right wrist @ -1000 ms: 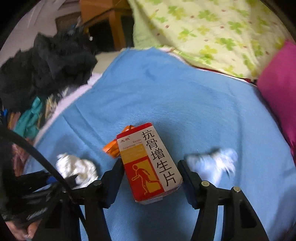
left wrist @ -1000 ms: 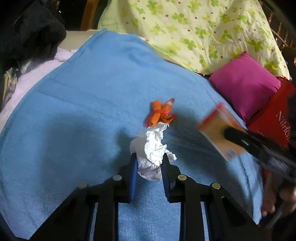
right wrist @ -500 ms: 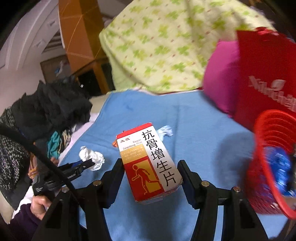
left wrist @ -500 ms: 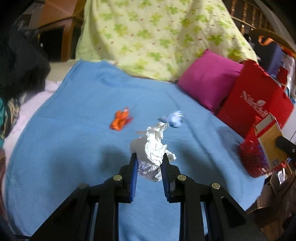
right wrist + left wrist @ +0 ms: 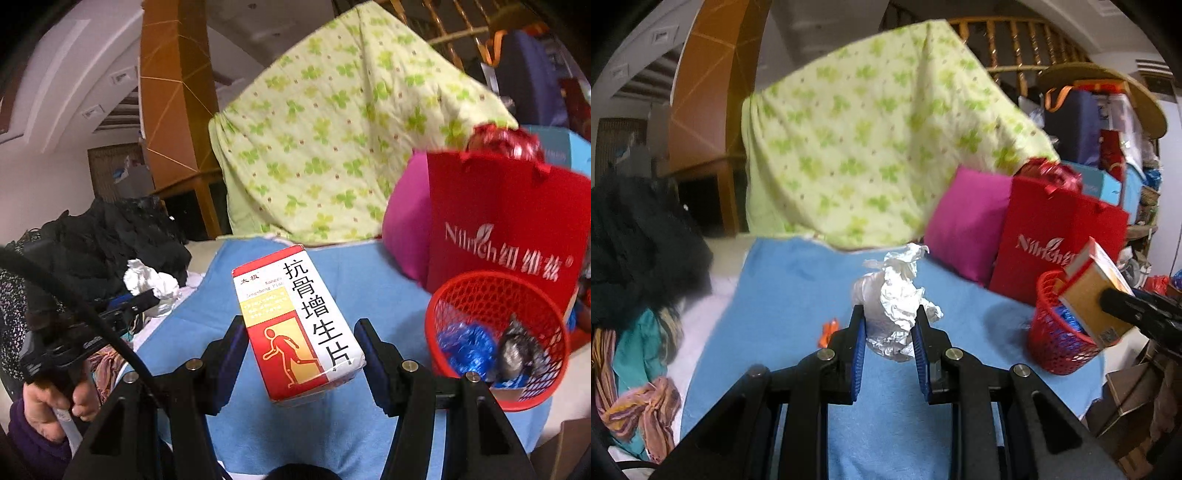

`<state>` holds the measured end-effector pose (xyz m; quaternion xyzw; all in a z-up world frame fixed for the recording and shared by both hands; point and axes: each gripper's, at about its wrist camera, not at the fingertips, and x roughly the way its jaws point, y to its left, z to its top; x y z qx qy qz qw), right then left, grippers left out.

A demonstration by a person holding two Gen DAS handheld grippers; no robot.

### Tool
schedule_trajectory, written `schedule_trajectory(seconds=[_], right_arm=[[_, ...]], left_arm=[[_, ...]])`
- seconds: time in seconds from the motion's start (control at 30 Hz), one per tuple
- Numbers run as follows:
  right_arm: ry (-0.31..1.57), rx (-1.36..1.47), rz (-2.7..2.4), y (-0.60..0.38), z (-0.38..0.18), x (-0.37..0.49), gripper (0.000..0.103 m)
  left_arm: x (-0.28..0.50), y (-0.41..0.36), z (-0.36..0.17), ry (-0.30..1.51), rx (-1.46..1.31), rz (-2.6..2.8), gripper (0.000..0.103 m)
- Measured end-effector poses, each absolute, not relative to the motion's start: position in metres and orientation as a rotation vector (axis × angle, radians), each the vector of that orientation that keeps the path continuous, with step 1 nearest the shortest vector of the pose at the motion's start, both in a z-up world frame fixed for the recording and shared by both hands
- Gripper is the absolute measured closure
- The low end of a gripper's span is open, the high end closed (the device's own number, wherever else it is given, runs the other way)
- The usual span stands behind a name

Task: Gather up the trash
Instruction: 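Lift the white tissue and the orange-and-white medicine box off the blanket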

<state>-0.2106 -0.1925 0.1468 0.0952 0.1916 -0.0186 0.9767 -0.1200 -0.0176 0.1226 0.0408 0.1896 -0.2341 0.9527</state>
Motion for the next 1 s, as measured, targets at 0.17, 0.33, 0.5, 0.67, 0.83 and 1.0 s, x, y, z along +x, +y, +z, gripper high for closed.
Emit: schedule_trajectory(seconds=[0.17, 0.33, 0.5, 0.67, 0.83, 1.0], right_arm=[[0.329, 0.160, -0.037, -0.164, 0.177, -0.227, 0.041], [0.287, 0.111, -0.013, -0.127, 0.205, -0.230, 0.041], [0.238, 0.056, 0.039, -0.086, 0.226, -0.233, 0.041], [0.222, 0.018, 0.080, -0.058, 0.232, -0.233, 0.041], [0.213, 0.008, 0.094, -0.045, 0.235, -0.231, 0.041], [0.204, 0.015, 0.103, -0.044, 0.234, -0.235, 0.041]], left_arm=[[-0.151, 0.007, 0.143, 0.332, 0.063, -0.460, 0.078], [-0.178, 0.040, 0.164, 0.240, 0.034, -0.428, 0.078], [-0.190, 0.066, 0.174, 0.201, 0.003, -0.408, 0.078], [-0.193, 0.084, 0.176, 0.190, -0.015, -0.386, 0.078], [-0.190, 0.093, 0.176, 0.192, -0.030, -0.364, 0.078], [-0.189, 0.092, 0.175, 0.199, -0.028, -0.355, 0.078]])
